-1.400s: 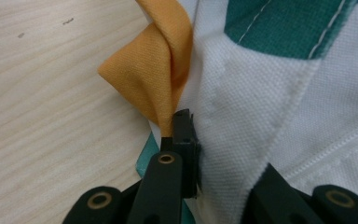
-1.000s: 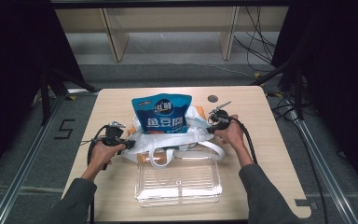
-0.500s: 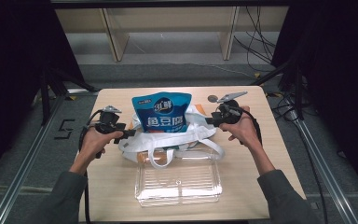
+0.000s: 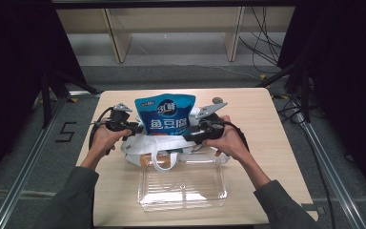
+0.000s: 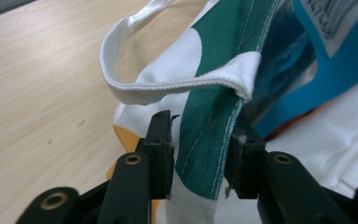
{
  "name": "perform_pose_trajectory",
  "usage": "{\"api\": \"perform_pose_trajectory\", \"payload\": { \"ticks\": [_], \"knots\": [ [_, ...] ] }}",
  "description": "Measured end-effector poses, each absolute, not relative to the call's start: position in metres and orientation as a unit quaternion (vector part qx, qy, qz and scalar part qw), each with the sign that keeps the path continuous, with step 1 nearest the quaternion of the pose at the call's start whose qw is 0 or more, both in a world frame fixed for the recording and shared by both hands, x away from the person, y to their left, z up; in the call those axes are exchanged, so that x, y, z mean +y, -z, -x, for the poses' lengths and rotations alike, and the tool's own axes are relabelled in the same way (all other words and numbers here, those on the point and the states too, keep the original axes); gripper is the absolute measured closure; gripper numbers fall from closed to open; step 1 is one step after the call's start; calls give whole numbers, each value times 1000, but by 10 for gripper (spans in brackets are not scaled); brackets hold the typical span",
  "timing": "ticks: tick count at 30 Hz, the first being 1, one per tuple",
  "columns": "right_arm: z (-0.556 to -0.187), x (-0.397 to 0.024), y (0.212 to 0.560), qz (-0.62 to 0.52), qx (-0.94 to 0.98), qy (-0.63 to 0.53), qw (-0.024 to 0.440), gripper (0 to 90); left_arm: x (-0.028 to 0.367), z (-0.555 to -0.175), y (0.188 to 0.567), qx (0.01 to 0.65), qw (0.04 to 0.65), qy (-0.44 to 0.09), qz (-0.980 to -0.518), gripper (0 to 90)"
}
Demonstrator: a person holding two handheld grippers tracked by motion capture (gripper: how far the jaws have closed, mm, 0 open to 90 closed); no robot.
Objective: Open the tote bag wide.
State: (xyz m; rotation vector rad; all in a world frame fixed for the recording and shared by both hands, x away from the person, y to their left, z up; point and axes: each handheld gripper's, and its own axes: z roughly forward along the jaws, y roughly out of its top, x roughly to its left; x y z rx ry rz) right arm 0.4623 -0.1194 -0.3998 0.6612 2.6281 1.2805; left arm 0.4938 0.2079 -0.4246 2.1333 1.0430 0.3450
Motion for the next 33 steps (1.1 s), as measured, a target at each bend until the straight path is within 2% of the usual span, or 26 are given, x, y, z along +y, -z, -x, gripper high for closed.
{"api": "perform_pose_trajectory", "payload": {
  "ticks": [5,10,14,21,23,28,33],
  "knots": [
    [-466,-106,412,-221,887,-400,66,615,214,-501,425,410,371,-132,-823,754],
    [-470,-101,424,-213,904,-370,36,776,220,-515,428,438,387,-135,-800,817],
    [-474,-99,434,-221,908,-355,17,844,222,-533,440,479,398,-121,-773,840],
    [-484,-96,451,-208,925,-317,-3,855,220,-548,449,501,387,-115,-765,843],
    [-485,-94,455,-217,926,-308,-26,857,219,-550,451,503,384,-114,-766,843],
    [-490,-93,459,-224,930,-290,-43,858,222,-552,457,507,388,-107,-762,843],
    [-496,-95,462,-211,932,-291,-43,857,220,-551,460,497,377,-116,-773,838]
  ]
}}
